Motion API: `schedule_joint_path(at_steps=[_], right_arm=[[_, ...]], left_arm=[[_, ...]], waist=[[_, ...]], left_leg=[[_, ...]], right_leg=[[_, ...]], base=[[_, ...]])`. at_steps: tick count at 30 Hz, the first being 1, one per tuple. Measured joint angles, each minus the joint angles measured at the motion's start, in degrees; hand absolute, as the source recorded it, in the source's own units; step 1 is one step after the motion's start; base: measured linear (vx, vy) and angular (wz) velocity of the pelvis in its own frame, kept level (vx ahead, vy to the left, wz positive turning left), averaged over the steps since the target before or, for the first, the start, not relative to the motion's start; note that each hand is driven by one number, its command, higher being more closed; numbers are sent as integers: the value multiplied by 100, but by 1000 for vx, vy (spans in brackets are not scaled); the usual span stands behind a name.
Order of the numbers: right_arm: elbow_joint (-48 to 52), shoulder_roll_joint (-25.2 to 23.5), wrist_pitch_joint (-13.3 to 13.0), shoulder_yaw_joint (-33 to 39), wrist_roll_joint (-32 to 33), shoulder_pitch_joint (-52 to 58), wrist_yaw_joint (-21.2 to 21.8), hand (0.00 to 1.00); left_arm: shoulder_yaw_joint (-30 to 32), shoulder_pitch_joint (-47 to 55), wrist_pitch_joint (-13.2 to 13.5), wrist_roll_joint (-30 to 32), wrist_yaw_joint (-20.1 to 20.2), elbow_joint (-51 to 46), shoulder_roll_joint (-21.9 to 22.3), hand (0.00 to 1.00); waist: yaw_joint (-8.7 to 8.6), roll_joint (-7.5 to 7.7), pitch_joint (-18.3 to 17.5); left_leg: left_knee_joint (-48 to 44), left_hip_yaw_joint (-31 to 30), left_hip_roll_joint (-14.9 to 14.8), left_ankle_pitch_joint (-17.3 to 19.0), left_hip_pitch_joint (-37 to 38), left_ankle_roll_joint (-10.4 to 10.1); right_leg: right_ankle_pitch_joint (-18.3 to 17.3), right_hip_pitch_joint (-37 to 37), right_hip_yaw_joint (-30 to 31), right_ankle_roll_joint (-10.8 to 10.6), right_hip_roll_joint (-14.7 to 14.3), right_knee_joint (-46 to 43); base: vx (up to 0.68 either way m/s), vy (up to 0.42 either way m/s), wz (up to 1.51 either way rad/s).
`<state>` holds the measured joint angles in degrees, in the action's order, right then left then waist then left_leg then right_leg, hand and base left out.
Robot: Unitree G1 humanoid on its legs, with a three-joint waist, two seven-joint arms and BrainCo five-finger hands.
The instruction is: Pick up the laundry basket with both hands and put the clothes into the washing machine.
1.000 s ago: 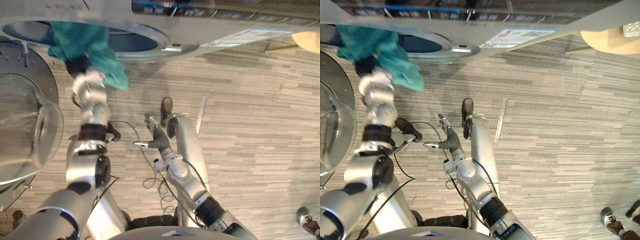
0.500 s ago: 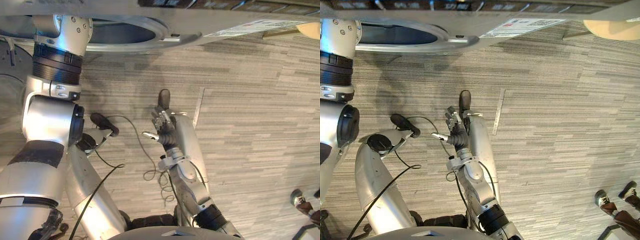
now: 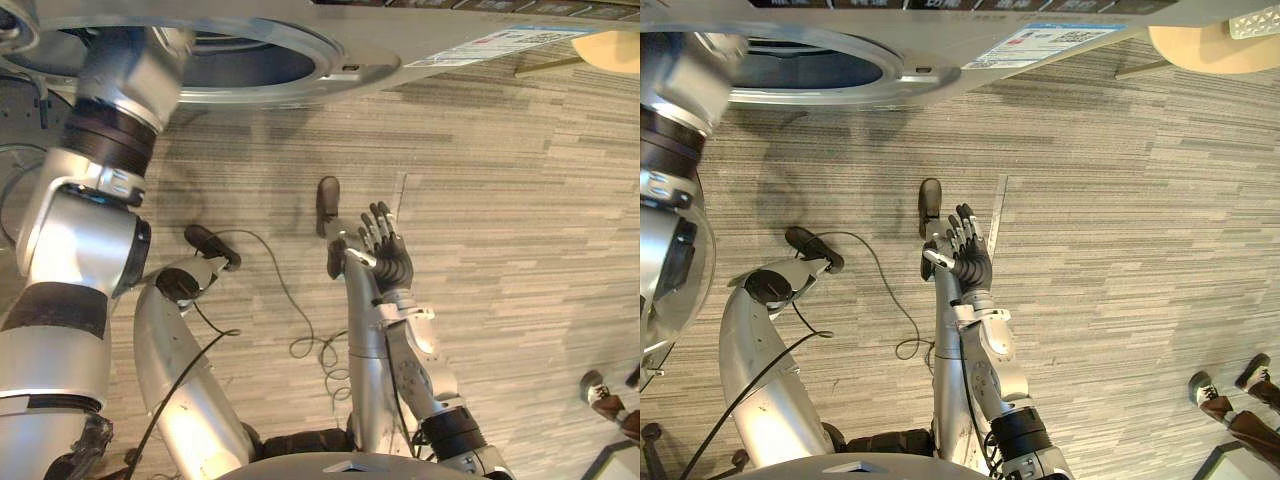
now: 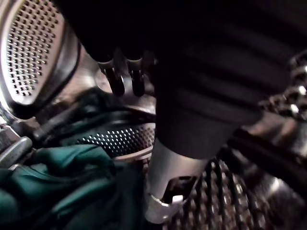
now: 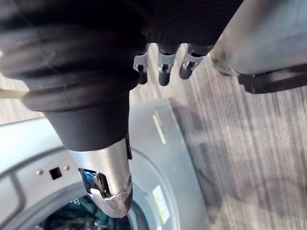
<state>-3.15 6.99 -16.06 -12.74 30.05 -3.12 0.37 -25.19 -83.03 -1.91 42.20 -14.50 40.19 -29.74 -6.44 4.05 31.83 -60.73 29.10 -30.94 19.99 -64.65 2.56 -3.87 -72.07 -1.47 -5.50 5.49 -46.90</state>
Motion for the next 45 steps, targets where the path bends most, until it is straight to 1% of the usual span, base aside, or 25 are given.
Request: schedule_joint_path(at_steps=[2, 4, 7, 10, 13, 15, 17, 19, 23, 26, 28, 29, 31, 32, 33, 34, 35, 37, 38, 40, 41, 42, 43, 44, 45], right_arm=[[-16, 95, -2, 2, 9, 19, 17, 0], [-17, 174, -2, 2, 5, 38, 16, 0], [-15, 292, 1, 5, -15, 105, 12, 0], [-20, 326, 50, 18, -30, 106, -1, 0], [-38, 326, 129, 134, -75, 105, -63, 0], [-70, 319, 131, 159, -104, 101, -101, 0], [-147, 292, 146, 169, -120, 96, -204, 0], [-299, 278, 296, 178, -155, 93, -319, 0], [-670, 160, 765, 130, -600, 80, -537, 0], [-726, 148, 911, 89, -922, 212, -675, 0], [-722, 179, 899, 93, -1037, 339, -694, 0], [-723, 207, 898, 89, -1049, 373, -699, 0], [-813, 297, 875, 199, -1253, 646, -702, 0], [-922, 295, 877, 229, -1253, 708, -701, 0], [-1147, 257, 847, 281, -1289, 813, -686, 0], [-1269, 258, 850, 346, -1404, 926, -676, 0], [-1356, 260, 836, 451, -1475, 1119, -673, 0], [-1573, 222, 814, 628, -1480, 1336, -654, 0], [-1711, 167, 821, 703, -1478, 1394, -654, 0], [-1891, 68, 836, 805, -1471, 1497, -630, 0], [-1986, 0, 834, 868, -1470, 1536, -620, 0], [-2078, -33, 838, 876, -1471, 1524, -610, 0], [-2247, -147, 874, 923, -1471, 1557, -602, 0], [-2240, -259, 875, 970, -1470, 1693, -604, 0], [-2186, -305, 871, 1007, -1471, 1781, -603, 0]], left_arm=[[140, 186, -20, 81, 94, 0, 247, 0], [712, 297, -106, -160, 109, 4, 566, 0], [1854, 299, -339, -1717, -65, 60, 939, 0], [2183, 275, -293, -3275, -325, 70, 934, 0], [2251, 295, -147, -4110, -440, -140, 940, 0], [2279, 619, -49, -4277, -493, -677, 897, 0], [2285, 1303, 143, -4319, -523, -1260, 929, 0], [2317, 2443, 249, -4321, -495, -1565, 1207, 0], [2204, 5459, 252, -4485, -99, -1692, 2209, 0], [1789, 6958, 253, -4656, 241, -1704, 2843, 0], [1310, 7917, 323, -5101, 635, -1738, 3095, 0], [1201, 8102, 335, -5211, 719, -1802, 3111, 0], [873, 8753, 498, -5795, 1034, -2119, 3088, 0], [821, 8863, 540, -5918, 1104, -2159, 3052, 0], [786, 9013, 646, -6158, 1213, -2178, 3002, 0], [779, 9115, 693, -6281, 1283, -2178, 2993, 0], [776, 9269, 715, -6354, 1361, -2174, 2998, 0], [748, 9392, 732, -6348, 1394, -2119, 2980, 0], [717, 9374, 732, -6344, 1392, -2071, 2974, 0], [710, 9273, 736, -6331, 1366, -1935, 2969, 0], [709, 9147, 734, -6296, 1341, -1810, 2937, 0], [703, 9046, 735, -6224, 1341, -1744, 2894, 0], [681, 8933, 731, -6080, 1326, -1642, 2757, 0], [687, 8945, 732, -5926, 1327, -1647, 2640, 0], [704, 8946, 732, -5841, 1327, -1656, 2624, 0]], waist=[[-1, 0, 0], [-7, 0, 0], [-20, 0, 0], [-13, 0, 0], [4, -4, 3], [28, -10, 6], [63, -20, 10], [185, -66, 14], [420, -228, 6], [584, -430, -13], [597, -585, -77], [612, -607, -103], [644, -792, -543], [637, -815, -724], [592, -853, -1027], [591, -932, -1225], [584, -990, -1434], [471, -1111, -1724], [401, -1096, -1804], [301, -1061, -1947], [212, -1109, -2025], [169, -1032, -2032], [141, -726, -2057], [51, -560, -2081], [25, -511, -2079]], left_leg=[[-2, -7, 0, -8, -7, -7], [-7, -35, 2, -21, -24, -11], [-5, -110, 35, -64, -34, -30], [5, -234, 69, -130, -83, -62], [128, -314, 170, -255, -132, -73], [155, -371, 218, -292, -109, -93], [150, -403, 225, -302, 7, -103], [228, -359, 226, -308, 363, -134], [617, -149, 230, -320, 1597, -309], [1029, -54, 277, -400, 2545, -452], [1833, 48, 541, -696, 3621, -494], [2035, 76, 626, -756, 3888, -476], [2725, 91, 871, -993, 4551, -385], [3033, 137, 972, -1174, 4724, -473], [2656, 122, 980, -1176, 4817, -356], [2257, -6, 968, -1121, 5012, -493], [1926, -251, 1010, -968, 5359, -763], [2181, -794, 1333, -670, 5804, -1246], [2449, -1032, 1466, -566, 5955, -1364], [3219, -1086, 1699, -335, 6246, -1296], [4099, -842, 1880, -131, 6576, -1052], [4414, -767, 2006, -95, 6686, -1001], [4640, -531, 2269, -250, 6758, -896], [4650, -402, 2431, -240, 6818, -824], [4605, -315, 2484, -214, 6870, -781]], right_leg=[[-2, -6, -2, 3, 1, -23], [-8, -6, -20, 12, 6, -43], [-71, -2, -66, 58, 43, -144], [-156, -2, -156, 118, 90, -236], [-199, 1, -248, 156, 186, -280], [-232, 28, -260, 177, 218, -363], [-301, 135, -273, 200, 229, -438], [-358, 420, -275, 218, 209, -395], [-484, 1455, -225, 263, 92, -128], [-533, 2378, -263, 355, 13, 223], [-529, 3453, -420, 362, 77, 759], [-529, 3684, -445, 363, 97, 857], [-540, 4331, -563, 412, 136, 1179], [-464, 4458, -600, 492, 201, 1385], [-308, 4751, -731, 538, 238, 1797], [-170, 4976, -738, 523, 165, 2065], [-36, 5217, -712, 498, 3, 2375], [142, 5389, -633, 472, -196, 2715], [278, 5420, -549, 448, -266, 2890], [736, 5427, -305, 385, -383, 3448], [1215, 5429, -48, 305, -485, 3943], [1380, 5412, 77, 267, -490, 4126], [1687, 5451, 356, 186, -357, 4515], [1808, 5565, 494, 137, -276, 4801], [1818, 5617, 552, 131, -254, 4874]], base=[[-40, 22, 2], [-41, 18, 4], [-52, 5, 11], [-51, -19, 18], [-49, -21, 26], [-30, -25, 17], [-25, -36, 9], [-39, -58, -4], [-23, -87, -15], [84, -82, -9], [137, -78, 24], [138, -91, 25], [125, -115, 26], [166, -86, 36], [188, -70, 18], [209, -62, -6], [135, -48, -36], [70, 55, -43], [4, 126, -63], [-62, 136, -81], [-97, 136, -80], [-173, 169, -101], [-270, 170, -77], [-265, 164, -75], [-204, 130, -78]])
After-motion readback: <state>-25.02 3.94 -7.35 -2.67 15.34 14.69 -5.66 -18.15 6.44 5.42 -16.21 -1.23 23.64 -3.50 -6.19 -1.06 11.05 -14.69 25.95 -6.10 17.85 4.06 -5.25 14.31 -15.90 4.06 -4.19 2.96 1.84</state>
